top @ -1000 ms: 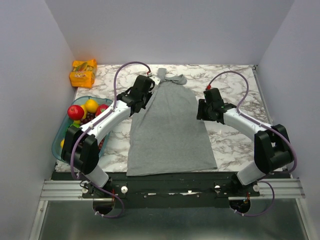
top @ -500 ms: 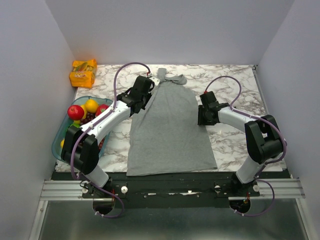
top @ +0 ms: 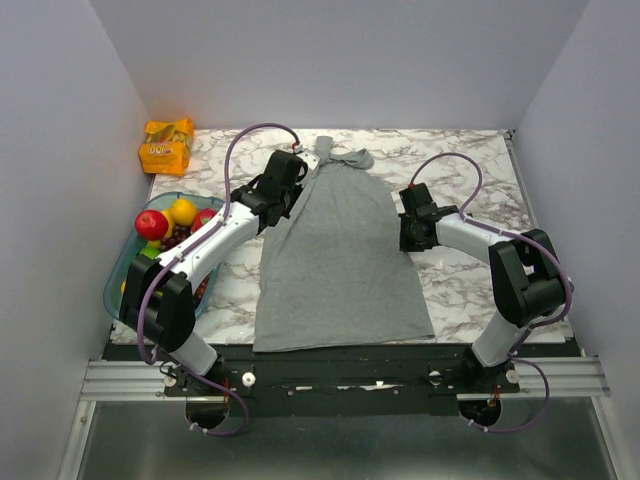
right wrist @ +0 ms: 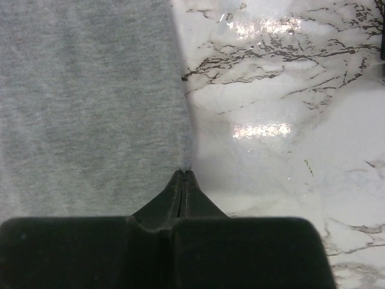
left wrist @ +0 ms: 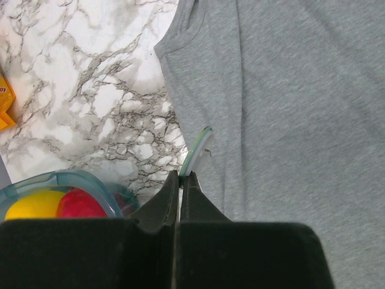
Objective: Pin the brooch onto the clothing
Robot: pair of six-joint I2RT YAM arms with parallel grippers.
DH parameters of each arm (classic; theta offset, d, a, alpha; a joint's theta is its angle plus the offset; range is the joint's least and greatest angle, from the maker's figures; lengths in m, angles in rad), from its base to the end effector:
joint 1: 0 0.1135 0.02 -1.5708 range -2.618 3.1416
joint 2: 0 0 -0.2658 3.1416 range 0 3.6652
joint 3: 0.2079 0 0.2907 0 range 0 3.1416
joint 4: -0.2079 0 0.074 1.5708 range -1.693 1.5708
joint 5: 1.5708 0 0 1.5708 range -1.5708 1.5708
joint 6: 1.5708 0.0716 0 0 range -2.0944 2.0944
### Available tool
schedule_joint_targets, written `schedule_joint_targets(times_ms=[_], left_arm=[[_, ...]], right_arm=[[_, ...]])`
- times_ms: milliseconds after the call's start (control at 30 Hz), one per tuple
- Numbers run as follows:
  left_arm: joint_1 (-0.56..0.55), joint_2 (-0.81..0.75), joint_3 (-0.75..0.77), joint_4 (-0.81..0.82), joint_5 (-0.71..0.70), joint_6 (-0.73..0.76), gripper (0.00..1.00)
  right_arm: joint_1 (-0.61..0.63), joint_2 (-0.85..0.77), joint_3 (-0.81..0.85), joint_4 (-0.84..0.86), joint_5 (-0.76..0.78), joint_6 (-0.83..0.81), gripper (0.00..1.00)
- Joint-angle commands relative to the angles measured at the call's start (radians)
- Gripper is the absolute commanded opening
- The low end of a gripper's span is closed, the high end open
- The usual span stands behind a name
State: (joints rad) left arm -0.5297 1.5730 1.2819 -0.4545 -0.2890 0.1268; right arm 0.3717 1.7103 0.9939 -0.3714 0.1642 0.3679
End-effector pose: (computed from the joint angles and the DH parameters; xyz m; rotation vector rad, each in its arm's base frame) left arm 0.3685 -0.1921 0.2584 0.5969 2.2024 0.1252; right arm 0.3565 0.1264 0.1071 0.0484 2.6335 0.0324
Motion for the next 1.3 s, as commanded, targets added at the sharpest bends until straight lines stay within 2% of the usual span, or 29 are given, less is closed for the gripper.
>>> schedule_joint_targets(times_ms=[0,333,767,1000,1133,1200,1233,1267], left_arm=[[0.005,-0.039,-0.007,0.002,0.027,-0.007,0.00],[0.005,-0.042,-0.003,-0.003,0.056,-0.021,0.00],[0.004,-0.038,-0.006,-0.001,0.070,-0.027,0.00],[-0.024,-0.031,-0.006,-0.001,0.077,-0.035,0.00],[-0.042,0.011,0.003,0.001,0.068,-0.024,0.00],[-0.042,0.034,0.022,-0.010,0.056,-0.019,0.00],[-0.042,0.059,0.040,-0.010,0.050,-0.018,0.00],[-0.042,0.071,0.051,-0.019,0.041,-0.018,0.00]], right_arm=[[-0.005,0.002,-0.004,-0.050,0.020,0.017,0.01],[-0.008,-0.077,-0.024,-0.142,0.081,0.094,0.01],[-0.063,-0.150,-0.043,-0.274,0.187,0.095,0.01],[-0.094,-0.195,-0.078,-0.279,0.193,0.088,0.01],[-0.096,-0.195,-0.043,-0.299,0.173,0.075,0.01],[-0.094,-0.205,-0.026,-0.311,0.156,0.074,0.11],[-0.094,-0.213,-0.011,-0.311,0.152,0.074,0.19],[-0.094,-0.221,-0.002,-0.311,0.137,0.074,0.33]])
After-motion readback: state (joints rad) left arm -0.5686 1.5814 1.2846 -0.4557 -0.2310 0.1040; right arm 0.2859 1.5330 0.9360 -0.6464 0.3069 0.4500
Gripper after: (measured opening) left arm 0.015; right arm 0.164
